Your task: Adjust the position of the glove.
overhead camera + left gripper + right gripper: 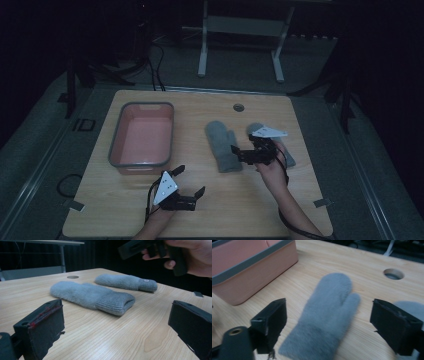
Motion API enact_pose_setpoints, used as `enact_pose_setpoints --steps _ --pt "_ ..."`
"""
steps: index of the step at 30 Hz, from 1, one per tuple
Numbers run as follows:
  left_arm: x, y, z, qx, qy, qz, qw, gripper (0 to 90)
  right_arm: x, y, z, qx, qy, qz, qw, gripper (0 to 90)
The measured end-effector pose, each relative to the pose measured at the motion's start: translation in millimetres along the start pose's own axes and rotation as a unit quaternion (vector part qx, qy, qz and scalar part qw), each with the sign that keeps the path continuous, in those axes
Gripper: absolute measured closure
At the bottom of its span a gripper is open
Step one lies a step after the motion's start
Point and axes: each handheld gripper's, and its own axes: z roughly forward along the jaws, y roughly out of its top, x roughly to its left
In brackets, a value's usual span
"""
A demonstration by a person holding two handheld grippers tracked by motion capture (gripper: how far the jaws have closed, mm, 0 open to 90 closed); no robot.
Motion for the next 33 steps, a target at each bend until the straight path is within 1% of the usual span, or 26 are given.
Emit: enact_pose_setpoints --steps 1,2,3,4,6,7,9,10,12,13,14,15,16,17,18,20,21,22,24,25,26,27,28,31,32,33 --pt "0.0 0.0 0.0 0.0 -0.001 0.0 1.0 0.6 2.3 1.8 5.3 0.004 0.001 0.003 1.0 10.4" --pt "-0.1 0.0 0.0 0.0 -0.001 0.0 1.0 0.6 5.2 3.0 10.6 0.003 -0.006 0.005 1.0 10.4" --pt "-0.1 0.0 0.0 0.0 -0.002 0.0 1.0 0.6 7.2 4.4 16.3 0.007 -0.009 0.012 0.9999 10.4" --pt "-0.2 0.0 0.1 0.0 -0.003 -0.001 1.0 0.6 8.6 5.4 22.3 0.014 -0.006 0.014 0.9998 10.4" --pt "-0.2 0.0 0.0 0.0 -0.004 -0.001 1.0 0.6 11.8 6.3 33.6 0.025 -0.004 0.006 0.9997 10.4" --pt "0.0 0.0 -0.1 0.0 -0.005 -0.001 1.0 0.6 12.4 6.6 38.9 0.029 -0.005 0.005 0.9995 12.1" --pt "0.3 0.0 0.0 0.0 -0.007 -0.003 1.0 0.6 13.1 8.1 47.8 0.033 -0.006 0.001 0.9994 17.8" --pt "0.3 0.0 0.0 0.0 -0.007 -0.003 1.0 0.6 13.0 9.2 53.3 0.035 -0.01 0.0 0.9993 23.1" --pt "0.6 0.0 0.0 -0.001 -0.008 -0.005 1.0 0.6 11.7 10.5 61.6 0.042 -0.004 0.002 0.9991 30.1" --pt "0.9 -0.1 -0.1 -0.001 -0.008 -0.005 1.0 0.6 11.2 10.9 66.3 0.045 -0.007 0.001 0.999 33.1" --pt "0.9 -0.1 -0.1 -0.001 -0.008 -0.005 1.0 0.6 11.2 10.9 66.3 0.045 -0.007 0.001 0.999 33.1" --pt "1.2 -0.1 0.0 -0.002 -0.008 -0.007 0.9999 0.6 10.7 11.4 79.3 0.06 -0.013 0.003 0.9981 42.5" --pt "1.2 -0.1 0.0 -0.002 -0.008 -0.007 0.9999 0.6 10.5 11.3 82.7 0.063 -0.019 0.004 0.9978 43.2" --pt "1.2 -0.1 0.0 -0.002 -0.008 -0.007 0.9999 0.6 10.5 11.3 82.7 0.063 -0.019 0.004 0.9978 43.2" --pt "1.1 -0.2 -0.1 -0.003 -0.008 -0.007 0.9999 0.6 8.2 10.2 93.2 0.082 -0.026 0.009 0.9963 44.8" --pt "1.2 -0.2 -0.1 -0.003 -0.009 -0.007 0.9999 0.6 6.8 8.7 99.3 0.09 -0.033 0.01 0.9953 44.4" --pt "1.2 -0.2 -0.1 -0.003 -0.009 -0.007 0.9999 0.6 6.8 8.7 99.3 0.09 -0.033 0.01 0.9953 44.4" --pt "1.2 -0.2 -0.2 -0.003 -0.009 -0.007 0.9999 0.6 5.2 6.0 105.4 0.098 -0.042 0.012 0.9942 42.3" --pt "1.2 -0.2 -0.2 -0.003 -0.009 -0.008 0.9999 0.6 4.0 4.2 108.6 0.104 -0.044 0.013 0.9935 41.4" --pt "1.3 -0.2 -0.3 -0.002 -0.009 -0.008 0.9999 0.6 2.8 -1.1 114.8 0.117 -0.055 0.012 0.9916 40.2" --pt "1.3 -0.2 -0.3 -0.002 -0.009 -0.008 0.9999 0.6 2.8 -1.1 114.8 0.117 -0.055 0.012 0.9916 40.2" --pt "1.2 -0.2 -0.1 -0.002 -0.011 -0.01 0.9999 0.6 2.4 -3.3 117.1 0.124 -0.059 0.01 0.9905 40.4" --pt "1.0 -0.2 -0.2 -0.002 -0.011 -0.009 0.9999 0.6 1.8 -7.3 119.9 0.131 -0.059 0.013 0.9895 41.4" --pt "0.8 -0.2 -0.1 -0.002 -0.011 -0.008 0.9999 0.6 2.0 -8.0 119.8 0.134 -0.053 0.004 0.9896 47.8" --pt "0.8 -0.2 -0.1 -0.002 -0.011 -0.008 0.9999 0.6 2.0 -8.0 119.8 0.134 -0.053 0.004 0.9896 47.8" --pt "0.8 -0.2 -0.2 -0.001 -0.011 -0.008 0.9999 0.6 2.4 -7.2 119.6 0.137 -0.052 -0.004 0.9892 51.7"
